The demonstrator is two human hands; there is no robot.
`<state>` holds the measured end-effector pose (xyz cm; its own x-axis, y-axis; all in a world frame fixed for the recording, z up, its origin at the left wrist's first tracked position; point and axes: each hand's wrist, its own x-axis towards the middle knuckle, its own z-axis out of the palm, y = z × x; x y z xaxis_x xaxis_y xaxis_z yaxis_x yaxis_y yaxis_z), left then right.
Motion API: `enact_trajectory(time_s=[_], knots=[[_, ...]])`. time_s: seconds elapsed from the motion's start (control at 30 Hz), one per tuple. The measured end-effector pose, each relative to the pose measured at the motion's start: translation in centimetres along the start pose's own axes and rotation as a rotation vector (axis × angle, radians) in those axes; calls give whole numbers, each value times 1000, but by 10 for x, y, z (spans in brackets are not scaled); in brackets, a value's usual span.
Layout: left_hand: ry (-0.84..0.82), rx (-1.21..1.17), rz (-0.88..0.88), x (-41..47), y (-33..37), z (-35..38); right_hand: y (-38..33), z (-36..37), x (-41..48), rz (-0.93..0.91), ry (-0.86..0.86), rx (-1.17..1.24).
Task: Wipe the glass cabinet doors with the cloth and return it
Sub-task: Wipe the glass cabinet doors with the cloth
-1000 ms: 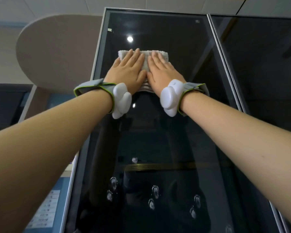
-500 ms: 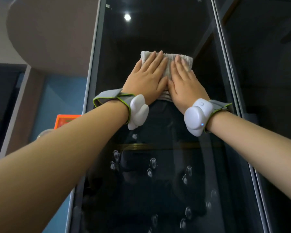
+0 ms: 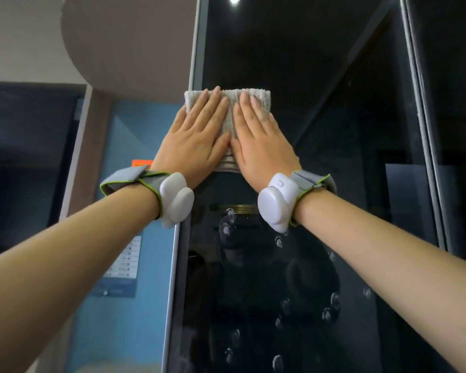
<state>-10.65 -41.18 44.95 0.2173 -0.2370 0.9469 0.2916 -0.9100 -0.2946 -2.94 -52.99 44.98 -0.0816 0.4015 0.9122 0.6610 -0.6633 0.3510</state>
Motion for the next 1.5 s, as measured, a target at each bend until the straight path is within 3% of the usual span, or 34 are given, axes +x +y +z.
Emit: enact_trajectory(time_s=[0.57,1.5], knots=[[-96,-109,-31,-40,40,8,13,4,-60,-58,-4,-52],[-76,16,176,36,204,54,174,-22,-136,162,-42,-92]])
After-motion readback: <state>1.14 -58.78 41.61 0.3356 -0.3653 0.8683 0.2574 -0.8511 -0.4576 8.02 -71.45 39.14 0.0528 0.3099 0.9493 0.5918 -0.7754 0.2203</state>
